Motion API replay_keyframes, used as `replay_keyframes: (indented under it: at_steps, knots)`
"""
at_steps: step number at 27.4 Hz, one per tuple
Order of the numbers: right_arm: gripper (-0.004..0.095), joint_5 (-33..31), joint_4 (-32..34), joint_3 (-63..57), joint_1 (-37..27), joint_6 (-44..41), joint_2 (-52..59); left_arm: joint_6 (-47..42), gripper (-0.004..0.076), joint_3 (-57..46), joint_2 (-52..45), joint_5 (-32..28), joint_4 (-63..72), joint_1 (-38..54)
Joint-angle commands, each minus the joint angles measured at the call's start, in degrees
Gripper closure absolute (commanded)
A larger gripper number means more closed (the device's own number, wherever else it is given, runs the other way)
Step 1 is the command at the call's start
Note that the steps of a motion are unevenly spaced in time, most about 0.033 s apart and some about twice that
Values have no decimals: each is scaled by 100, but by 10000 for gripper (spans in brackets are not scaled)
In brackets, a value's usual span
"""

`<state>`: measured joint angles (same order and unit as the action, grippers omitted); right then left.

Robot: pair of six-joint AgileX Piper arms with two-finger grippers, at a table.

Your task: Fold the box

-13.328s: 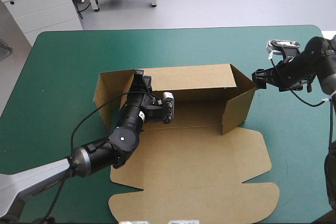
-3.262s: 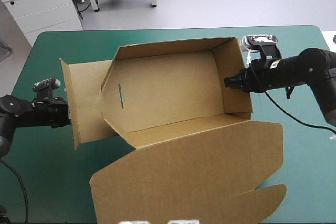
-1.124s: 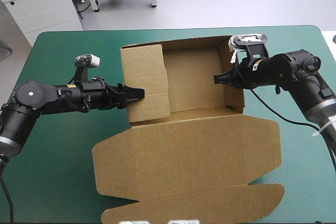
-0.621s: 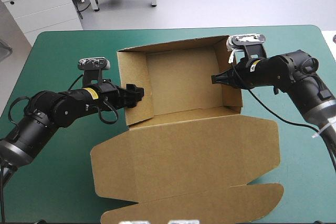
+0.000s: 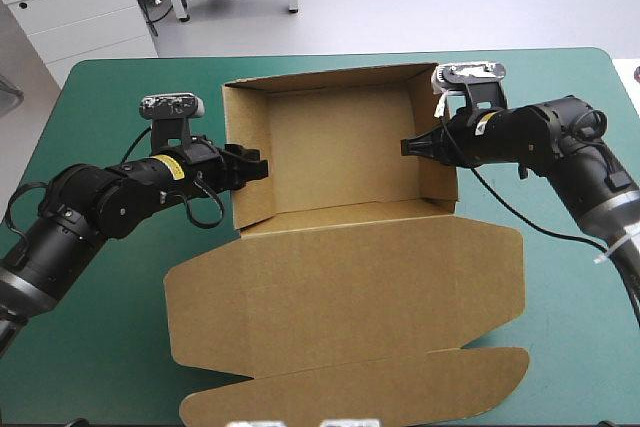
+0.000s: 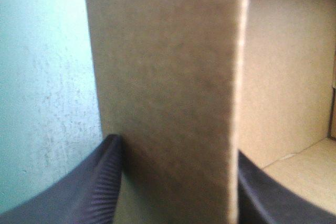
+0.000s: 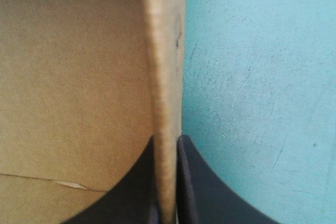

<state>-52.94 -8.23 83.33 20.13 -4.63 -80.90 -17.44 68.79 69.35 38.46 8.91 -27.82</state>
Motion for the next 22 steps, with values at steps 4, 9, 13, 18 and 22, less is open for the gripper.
replay_keyframes:
  at_steps: [4,9,13,18,22]
  knots:
    - [908,332,-82,196,7,-28,242,678,734,215,-123,-305,-16,-486]
    - [908,309,-62,196,68,-38,242,287,734,215,181,-290,-105,-566]
    - [908,230,-39,196,117,-63,232,77,734,379,502,-12,-267,-587]
    - [908,-236,67,196,117,-403,-19,-169,734,890,976,694,-854,-587]
    - [908,-721,96,196,117,-403,-744,-659,734,1613,1970,1888,-1554,-587]
